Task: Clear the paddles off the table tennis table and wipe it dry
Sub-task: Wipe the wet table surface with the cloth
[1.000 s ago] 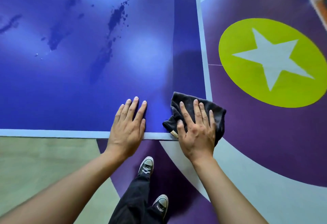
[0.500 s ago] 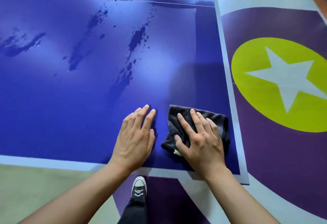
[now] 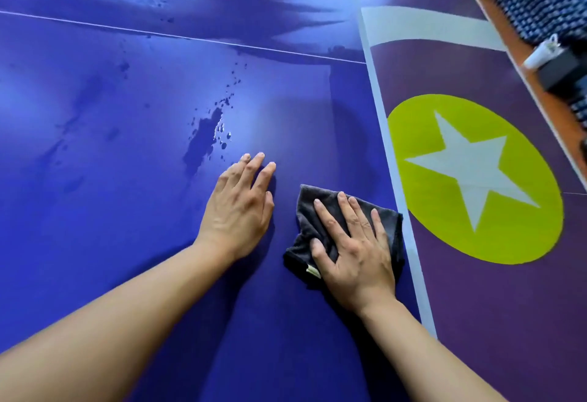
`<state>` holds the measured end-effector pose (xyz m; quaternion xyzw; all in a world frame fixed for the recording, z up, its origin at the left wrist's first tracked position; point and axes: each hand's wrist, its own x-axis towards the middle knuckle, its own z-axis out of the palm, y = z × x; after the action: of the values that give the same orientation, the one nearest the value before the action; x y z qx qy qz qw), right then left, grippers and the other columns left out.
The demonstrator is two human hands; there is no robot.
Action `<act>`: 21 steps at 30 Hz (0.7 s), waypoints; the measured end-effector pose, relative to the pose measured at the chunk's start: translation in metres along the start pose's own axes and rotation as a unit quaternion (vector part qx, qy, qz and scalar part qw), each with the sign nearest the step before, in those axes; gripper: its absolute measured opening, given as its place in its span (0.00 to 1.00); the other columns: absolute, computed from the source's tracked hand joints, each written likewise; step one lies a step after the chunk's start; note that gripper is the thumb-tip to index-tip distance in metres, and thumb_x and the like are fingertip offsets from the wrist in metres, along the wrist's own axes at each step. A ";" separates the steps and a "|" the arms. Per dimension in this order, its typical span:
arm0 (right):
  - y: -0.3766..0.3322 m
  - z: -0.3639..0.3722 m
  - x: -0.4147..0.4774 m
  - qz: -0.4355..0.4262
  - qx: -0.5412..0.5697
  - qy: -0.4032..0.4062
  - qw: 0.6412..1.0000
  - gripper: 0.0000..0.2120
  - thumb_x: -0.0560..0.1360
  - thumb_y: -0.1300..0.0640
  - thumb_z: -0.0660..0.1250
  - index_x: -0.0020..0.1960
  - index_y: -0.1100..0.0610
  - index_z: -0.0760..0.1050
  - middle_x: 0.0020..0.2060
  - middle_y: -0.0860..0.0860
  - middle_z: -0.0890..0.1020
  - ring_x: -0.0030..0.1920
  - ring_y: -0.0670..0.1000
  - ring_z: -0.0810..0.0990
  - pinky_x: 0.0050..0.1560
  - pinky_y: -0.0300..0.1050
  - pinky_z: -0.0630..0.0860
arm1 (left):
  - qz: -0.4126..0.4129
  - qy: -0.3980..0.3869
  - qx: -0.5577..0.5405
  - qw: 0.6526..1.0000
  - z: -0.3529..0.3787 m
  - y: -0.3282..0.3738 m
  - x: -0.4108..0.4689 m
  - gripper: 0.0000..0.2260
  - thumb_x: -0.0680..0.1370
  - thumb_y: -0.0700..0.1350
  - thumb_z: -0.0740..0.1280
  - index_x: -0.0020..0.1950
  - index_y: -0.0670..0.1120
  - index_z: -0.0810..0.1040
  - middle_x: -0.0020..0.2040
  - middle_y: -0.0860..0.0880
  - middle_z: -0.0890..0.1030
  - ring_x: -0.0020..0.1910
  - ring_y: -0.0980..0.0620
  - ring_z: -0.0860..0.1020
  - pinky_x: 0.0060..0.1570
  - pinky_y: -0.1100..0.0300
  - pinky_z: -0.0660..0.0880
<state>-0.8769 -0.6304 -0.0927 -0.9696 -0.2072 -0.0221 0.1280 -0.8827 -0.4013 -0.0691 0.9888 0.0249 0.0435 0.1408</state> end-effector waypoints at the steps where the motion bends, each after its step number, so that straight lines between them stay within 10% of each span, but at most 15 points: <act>1: 0.004 0.000 0.017 0.003 -0.003 -0.003 1.000 0.30 0.78 0.36 0.53 0.80 0.37 0.60 0.82 0.48 0.59 0.82 0.45 0.52 0.81 0.58 0.49 | 0.001 -0.004 0.002 1.000 0.002 -0.003 0.020 0.23 0.84 0.46 0.56 0.79 0.43 0.64 0.79 0.42 0.63 0.80 0.42 0.58 0.78 0.48 0.55; 21: 0.066 0.025 0.385 -0.021 -0.010 -0.023 0.999 0.30 0.78 0.35 0.48 0.80 0.37 0.59 0.82 0.51 0.59 0.82 0.50 0.55 0.81 0.56 0.45 | -0.064 0.010 -0.001 0.998 0.020 -0.011 0.100 0.25 0.80 0.46 0.56 0.78 0.45 0.66 0.79 0.46 0.65 0.80 0.45 0.60 0.76 0.46 0.62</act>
<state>-0.4981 -0.5297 -0.0958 -0.9667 -0.2298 -0.0045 0.1127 -0.7813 -0.3899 -0.0840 0.9845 0.0894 0.0443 0.1439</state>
